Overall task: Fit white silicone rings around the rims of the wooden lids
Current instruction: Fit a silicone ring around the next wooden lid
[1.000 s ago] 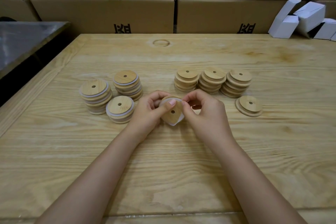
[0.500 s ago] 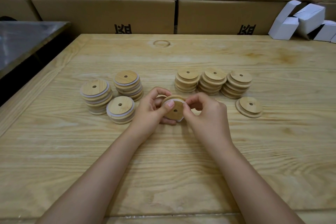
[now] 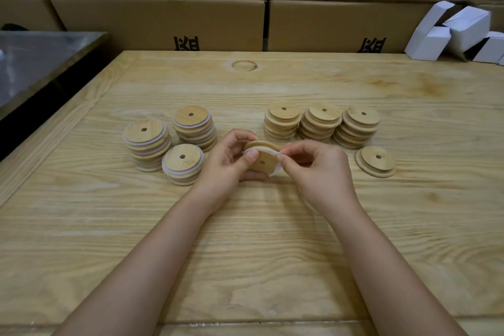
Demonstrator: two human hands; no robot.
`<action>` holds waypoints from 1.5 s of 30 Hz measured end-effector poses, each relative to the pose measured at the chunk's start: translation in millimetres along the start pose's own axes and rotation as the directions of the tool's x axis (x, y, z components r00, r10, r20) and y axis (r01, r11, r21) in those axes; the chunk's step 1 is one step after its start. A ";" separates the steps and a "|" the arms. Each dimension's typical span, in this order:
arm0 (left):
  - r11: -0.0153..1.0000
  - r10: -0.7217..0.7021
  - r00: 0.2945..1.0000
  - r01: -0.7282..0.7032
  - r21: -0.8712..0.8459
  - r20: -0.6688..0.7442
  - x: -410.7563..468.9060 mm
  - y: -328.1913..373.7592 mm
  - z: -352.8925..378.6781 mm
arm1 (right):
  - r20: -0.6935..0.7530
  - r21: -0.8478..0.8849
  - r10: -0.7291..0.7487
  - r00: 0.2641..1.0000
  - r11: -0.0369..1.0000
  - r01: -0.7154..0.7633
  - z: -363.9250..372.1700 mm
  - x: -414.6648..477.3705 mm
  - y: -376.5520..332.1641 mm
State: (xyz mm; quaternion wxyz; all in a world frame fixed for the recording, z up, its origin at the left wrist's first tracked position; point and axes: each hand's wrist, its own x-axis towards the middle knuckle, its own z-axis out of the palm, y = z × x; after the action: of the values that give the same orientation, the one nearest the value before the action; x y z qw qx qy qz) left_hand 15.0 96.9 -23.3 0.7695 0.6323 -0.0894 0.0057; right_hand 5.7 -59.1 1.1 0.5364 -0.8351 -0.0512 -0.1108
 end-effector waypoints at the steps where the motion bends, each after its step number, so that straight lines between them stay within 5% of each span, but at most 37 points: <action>1: 1.000 -0.011 1.000 0.011 -0.011 -0.001 -0.1 0.2 0.0 | 0.011 -0.008 -0.001 1.000 1.000 0.001 -0.7 0.2 0.6; 4: 0.999 -0.038 0.999 0.038 0.000 -0.002 -0.2 0.4 -1.0 | 0.022 -0.050 -0.026 0.999 0.998 0.027 -0.4 -0.5 1.1; 11: 0.941 0.012 1.000 -0.019 0.337 0.023 -3.2 -1.6 4.4 | 0.014 -0.131 -0.149 0.989 0.980 0.149 4.3 -3.7 -0.9; 19: 0.997 -0.017 1.000 0.016 0.076 0.004 -2.8 0.1 5.5 | -0.053 -0.142 -0.140 0.989 0.981 0.131 6.8 -4.1 1.0; 28: 0.991 0.067 0.998 -0.067 0.116 -0.001 0.4 -2.4 2.3 | -0.060 0.044 -0.053 0.997 0.997 0.056 7.7 -2.8 1.4; 45: 0.997 -0.058 0.998 0.057 -0.050 -0.006 0.7 -3.6 3.7 | -0.013 0.166 0.022 1.000 0.986 -0.019 1.8 2.6 3.4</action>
State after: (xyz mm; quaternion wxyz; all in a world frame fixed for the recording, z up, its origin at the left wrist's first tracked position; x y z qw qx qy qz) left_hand 15.6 92.5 -26.0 0.7852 0.6152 -0.0687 -0.0164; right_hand 9.1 -59.0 -2.0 0.6057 -0.7871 -0.0476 -0.1070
